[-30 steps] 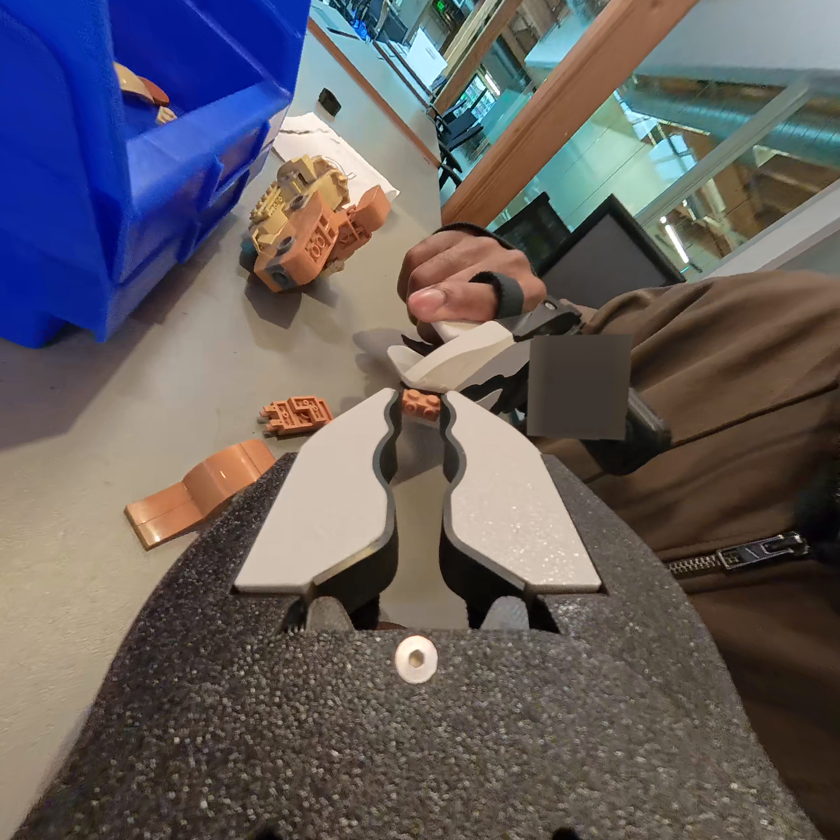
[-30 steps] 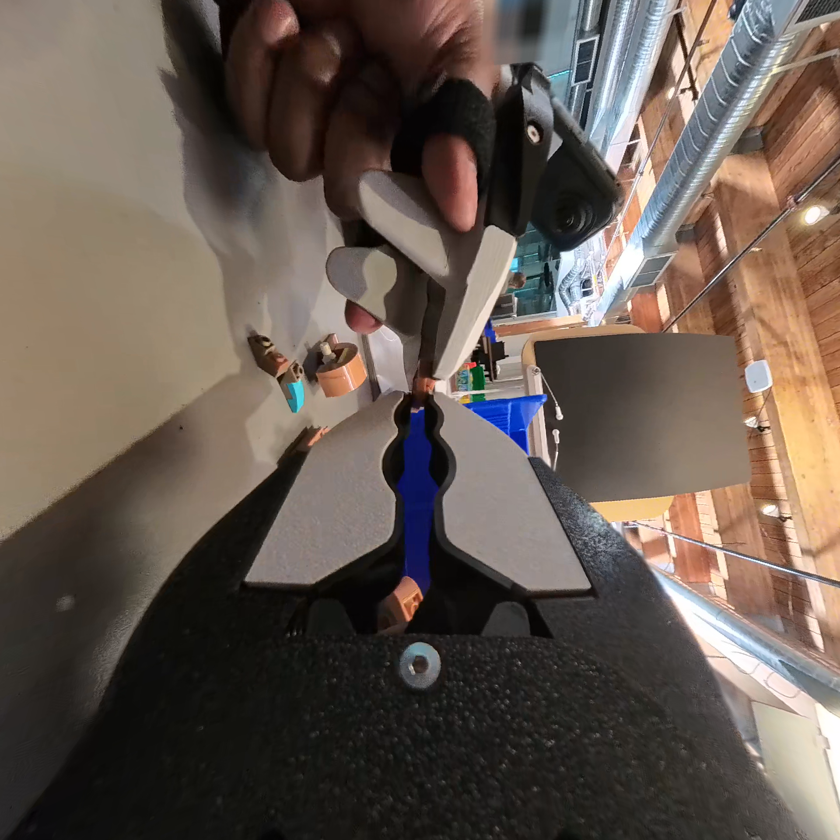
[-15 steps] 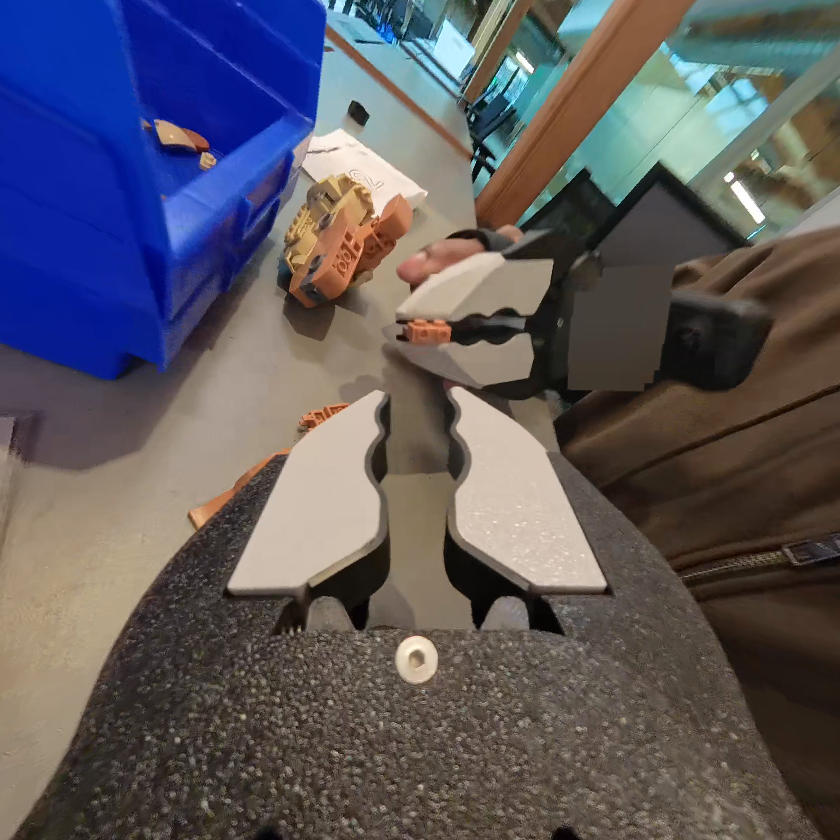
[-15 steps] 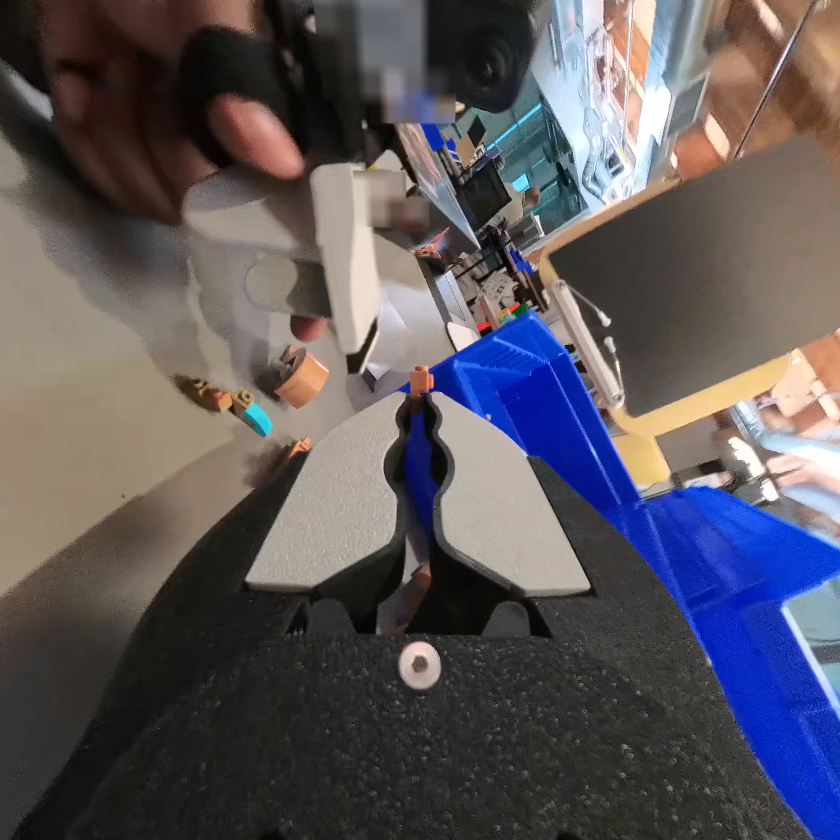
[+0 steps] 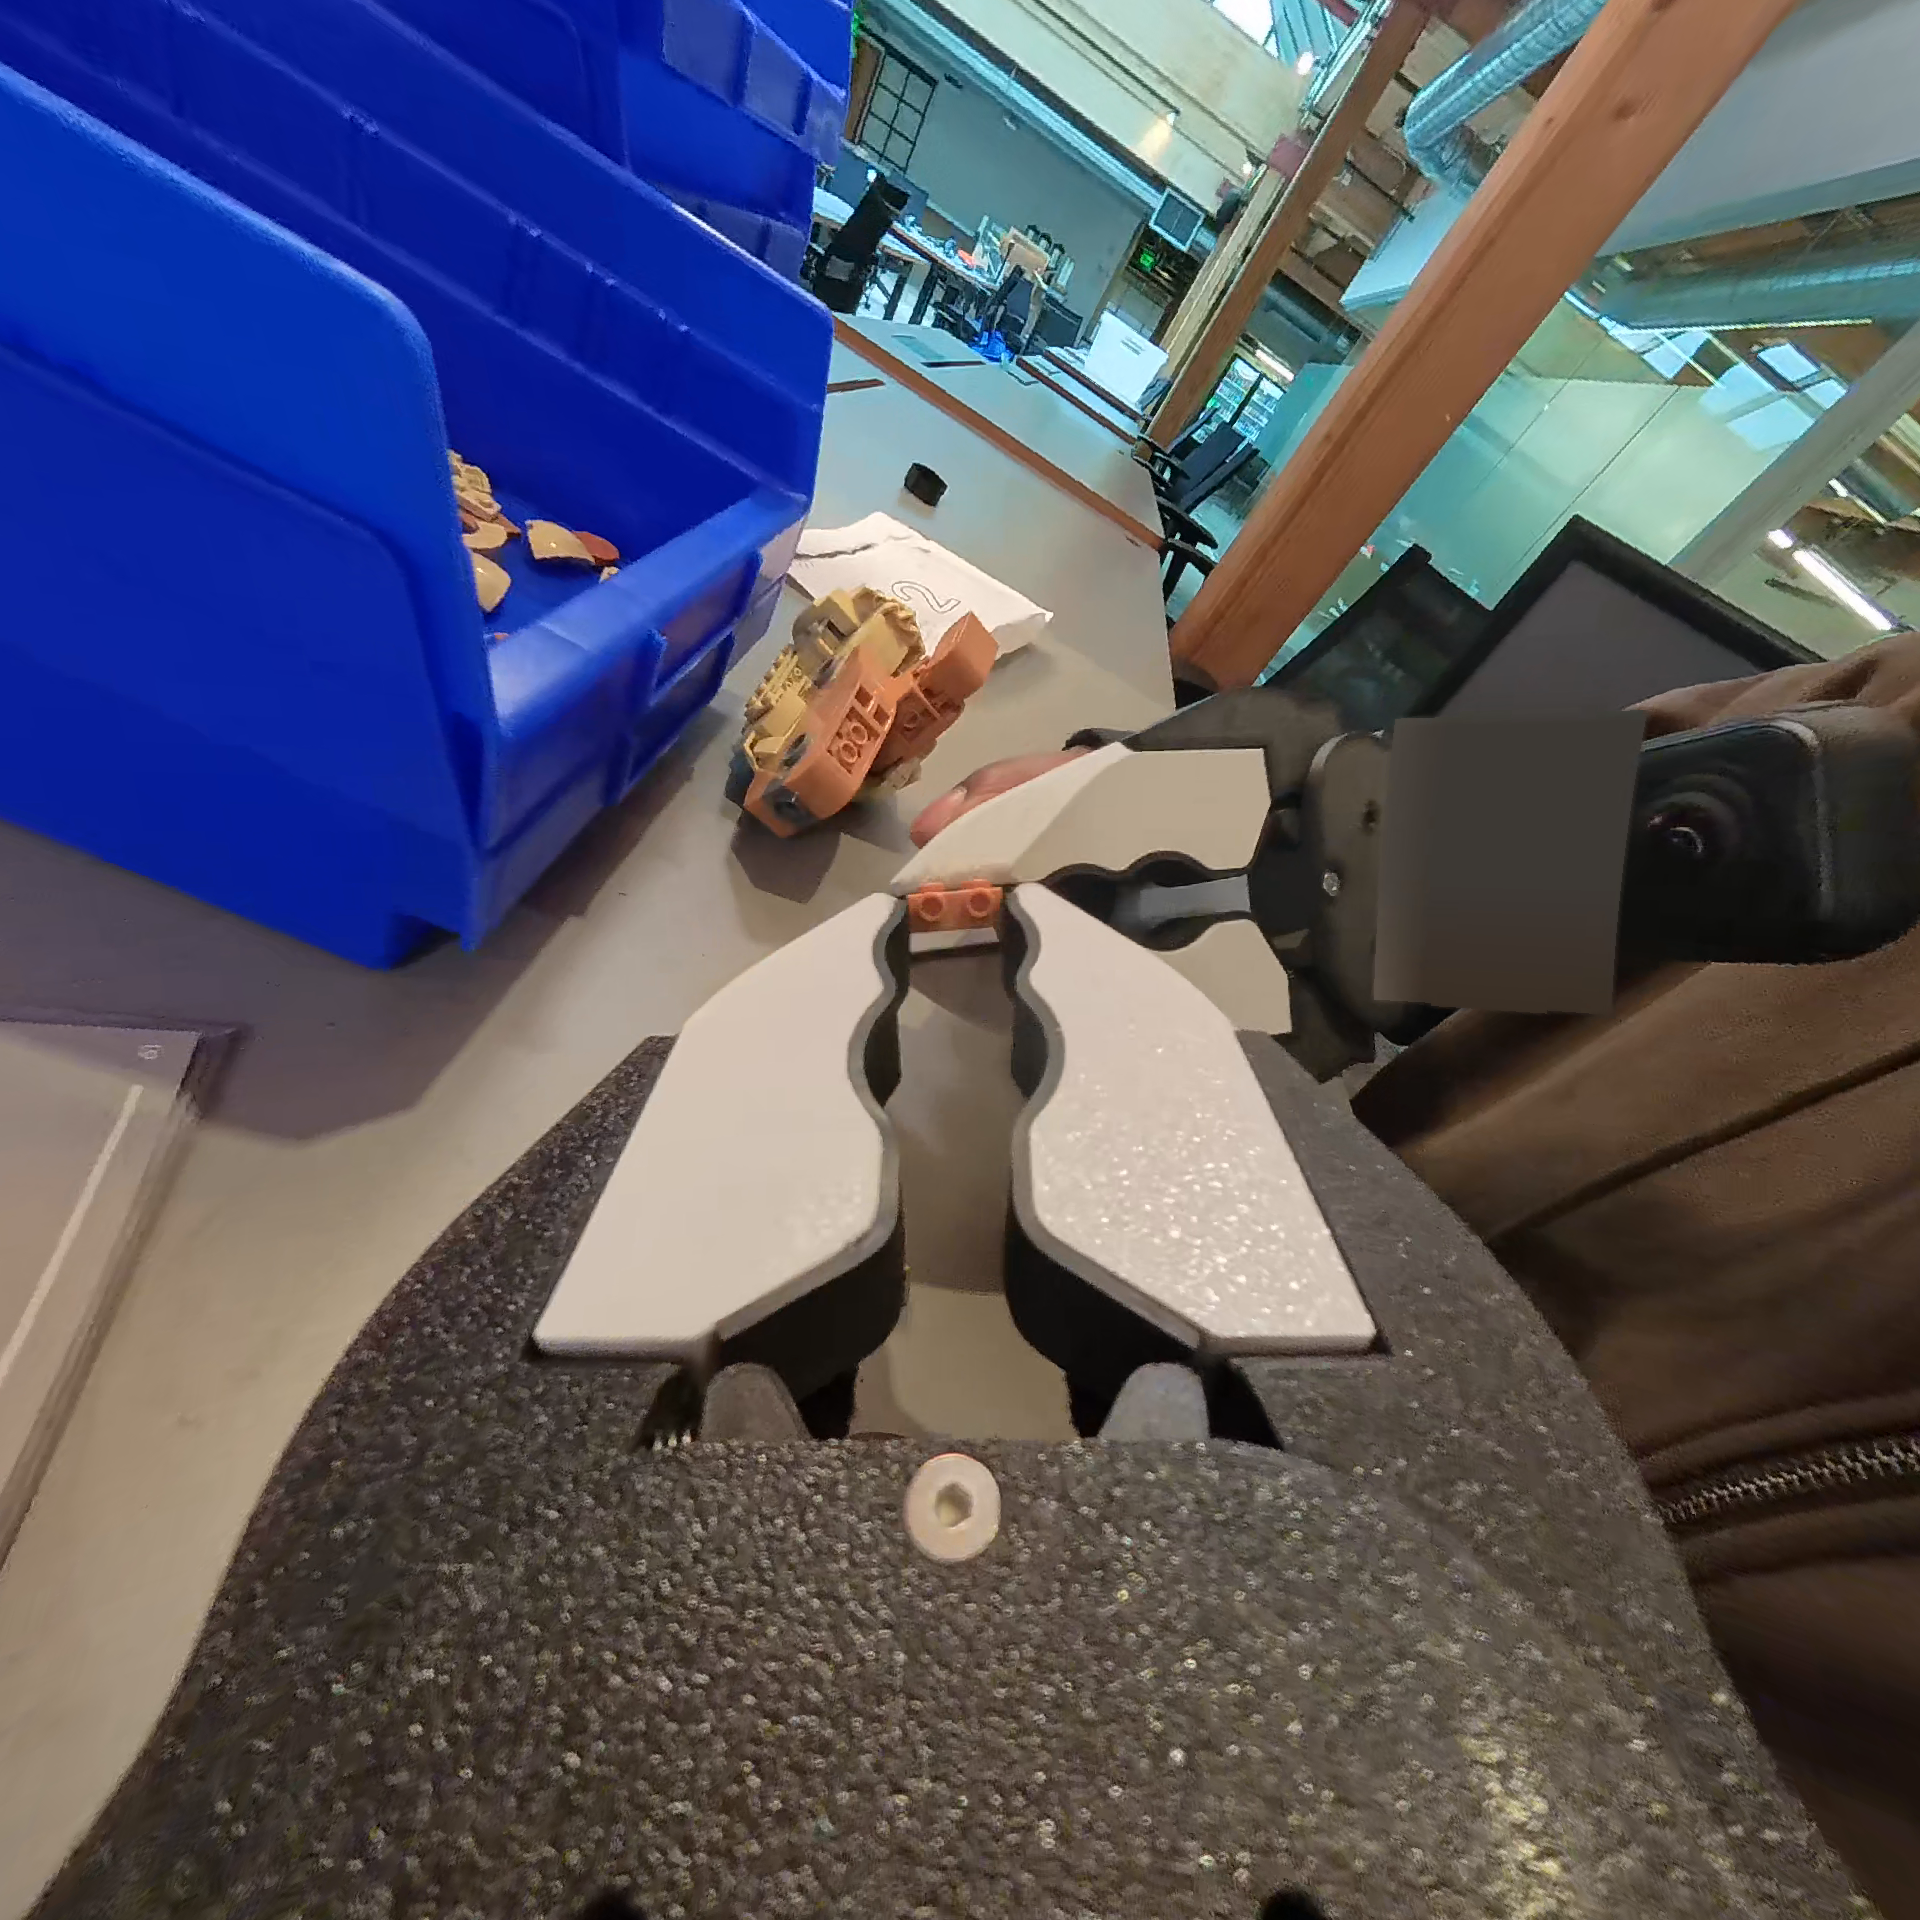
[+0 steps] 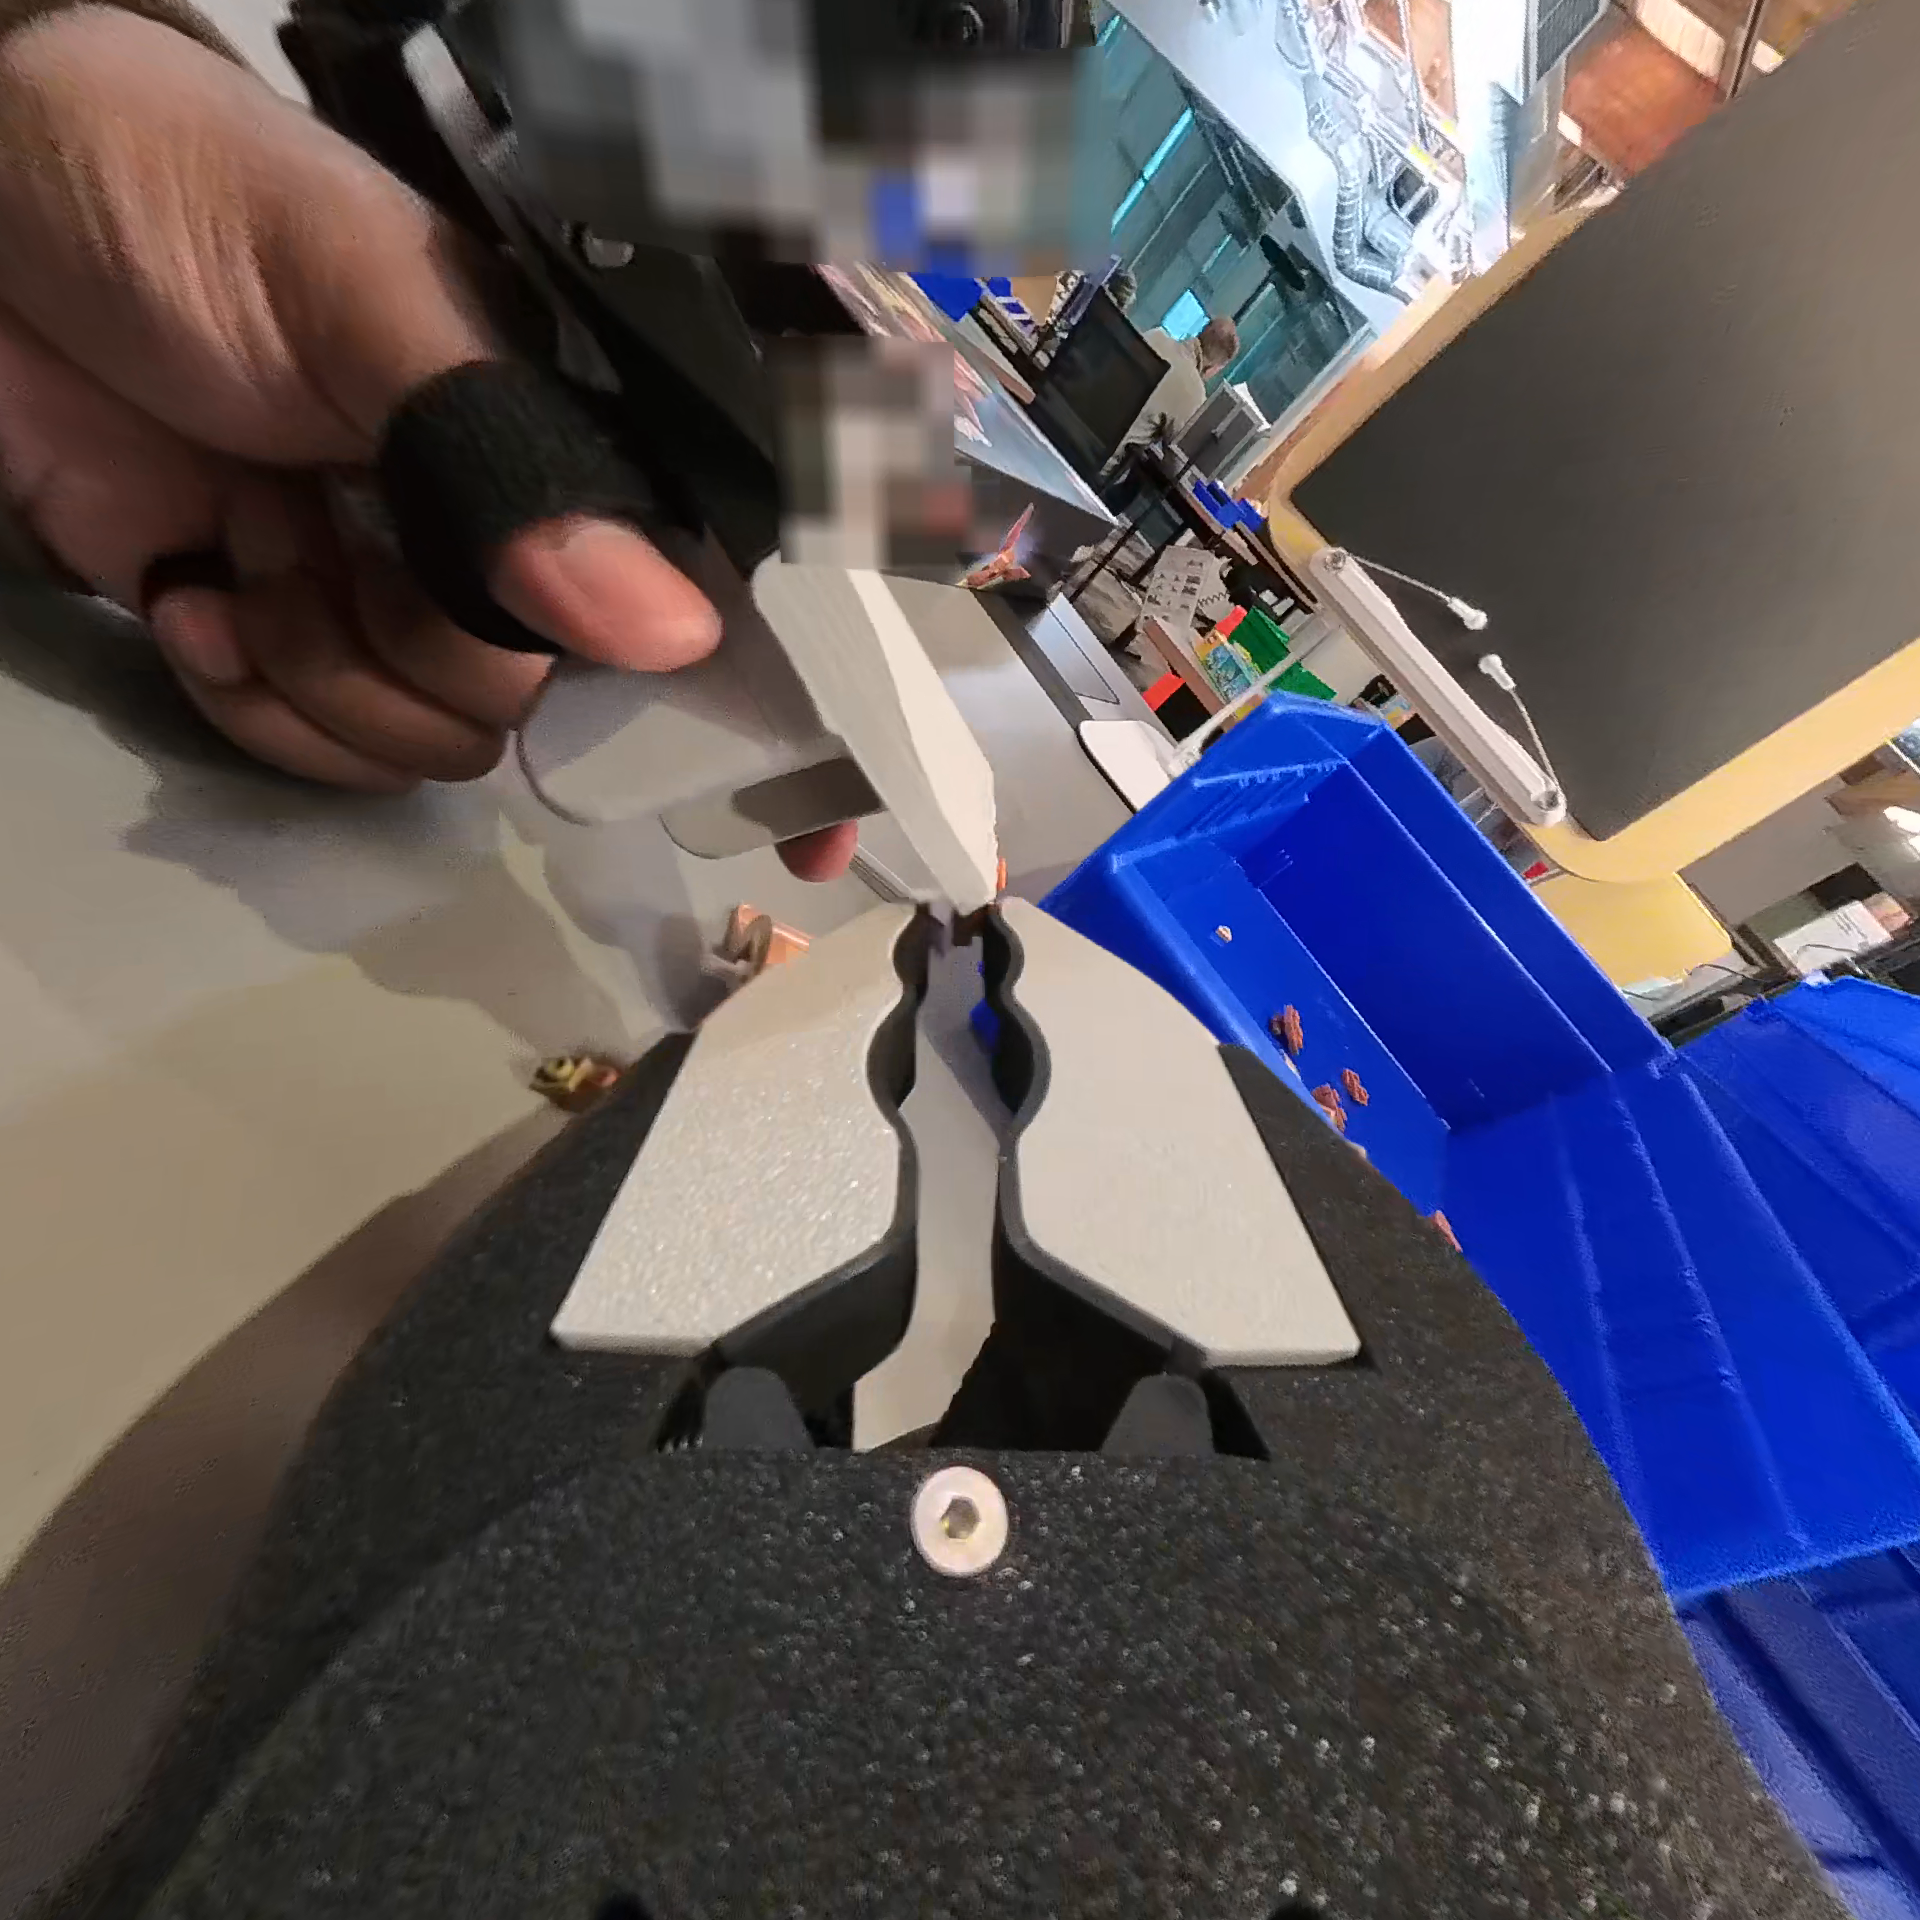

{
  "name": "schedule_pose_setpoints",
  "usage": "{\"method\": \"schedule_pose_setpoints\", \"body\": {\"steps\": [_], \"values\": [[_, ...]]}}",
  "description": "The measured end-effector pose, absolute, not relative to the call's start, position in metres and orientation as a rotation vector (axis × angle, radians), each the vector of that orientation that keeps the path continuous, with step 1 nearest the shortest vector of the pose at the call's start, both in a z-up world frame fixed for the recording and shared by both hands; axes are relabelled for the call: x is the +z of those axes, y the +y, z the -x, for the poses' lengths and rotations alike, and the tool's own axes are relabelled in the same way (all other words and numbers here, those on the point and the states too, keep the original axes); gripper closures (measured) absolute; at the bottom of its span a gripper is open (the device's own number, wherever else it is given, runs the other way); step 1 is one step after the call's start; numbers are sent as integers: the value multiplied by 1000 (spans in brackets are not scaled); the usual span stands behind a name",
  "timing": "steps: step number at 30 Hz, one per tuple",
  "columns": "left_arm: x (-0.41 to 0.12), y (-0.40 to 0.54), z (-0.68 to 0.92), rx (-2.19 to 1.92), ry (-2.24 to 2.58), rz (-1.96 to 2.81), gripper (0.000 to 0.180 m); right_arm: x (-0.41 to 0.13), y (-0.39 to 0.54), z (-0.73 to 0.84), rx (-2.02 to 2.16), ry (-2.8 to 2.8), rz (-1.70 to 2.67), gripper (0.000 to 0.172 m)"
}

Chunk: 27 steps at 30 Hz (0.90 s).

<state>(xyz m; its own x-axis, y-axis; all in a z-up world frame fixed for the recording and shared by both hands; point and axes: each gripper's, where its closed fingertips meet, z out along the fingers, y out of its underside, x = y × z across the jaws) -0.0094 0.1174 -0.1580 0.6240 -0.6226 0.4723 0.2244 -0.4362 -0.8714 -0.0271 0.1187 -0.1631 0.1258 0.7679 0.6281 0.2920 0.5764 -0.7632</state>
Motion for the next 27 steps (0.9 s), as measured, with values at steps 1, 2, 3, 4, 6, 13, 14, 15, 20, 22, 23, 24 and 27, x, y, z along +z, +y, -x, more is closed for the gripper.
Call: {"method": "schedule_pose_setpoints", "body": {"steps": [1, 2, 3, 4, 6, 13, 14, 15, 20, 22, 23, 24, 27], "values": [[-157, 117, 11, -995, 326, 1780, 164, -164, 116, 28, 455, -1466, 949, 157], [-156, 116, 12, -998, 341, 1780, 164, -164, 113, 28, 473, -1484, 928, 152], [-156, 114, 12, -999, 367, 1786, 164, -165, 110, 28, 486, -1505, 899, 151], [-156, 113, 13, -992, 391, 1797, 164, -164, 108, 27, 493, -1529, 858, 150], [-156, 109, 15, -985, 455, 1819, 164, -159, 105, 23, 477, -1558, 737, 148], [-178, 81, 6, -841, 842, 1980, 164, -158, 97, 13, 354, -1642, 451, 154], [-180, 78, 3, -827, 872, 1986, 164, -162, 92, 13, 332, -1670, 398, 154], [-181, 77, 1, -826, 887, 1989, 164, -166, 87, 13, 312, -1694, 354, 154], [-182, 73, -3, -881, 875, 1999, 164, -174, 78, 11, 312, -1745, 296, 156], [-179, 73, -5, -938, 844, 1993, 164, -175, 74, 10, 334, -1760, 285, 156], [-178, 72, -6, -961, 832, 1992, 164, -174, 73, 10, 337, -1756, 287, 155], [-177, 73, -6, -985, 814, 1989, 164, -173, 73, 11, 341, -1751, 294, 155], [-172, 74, -7, -1098, 732, 1968, 164, -170, 72, 12, 397, -1737, 339, 156]]}}
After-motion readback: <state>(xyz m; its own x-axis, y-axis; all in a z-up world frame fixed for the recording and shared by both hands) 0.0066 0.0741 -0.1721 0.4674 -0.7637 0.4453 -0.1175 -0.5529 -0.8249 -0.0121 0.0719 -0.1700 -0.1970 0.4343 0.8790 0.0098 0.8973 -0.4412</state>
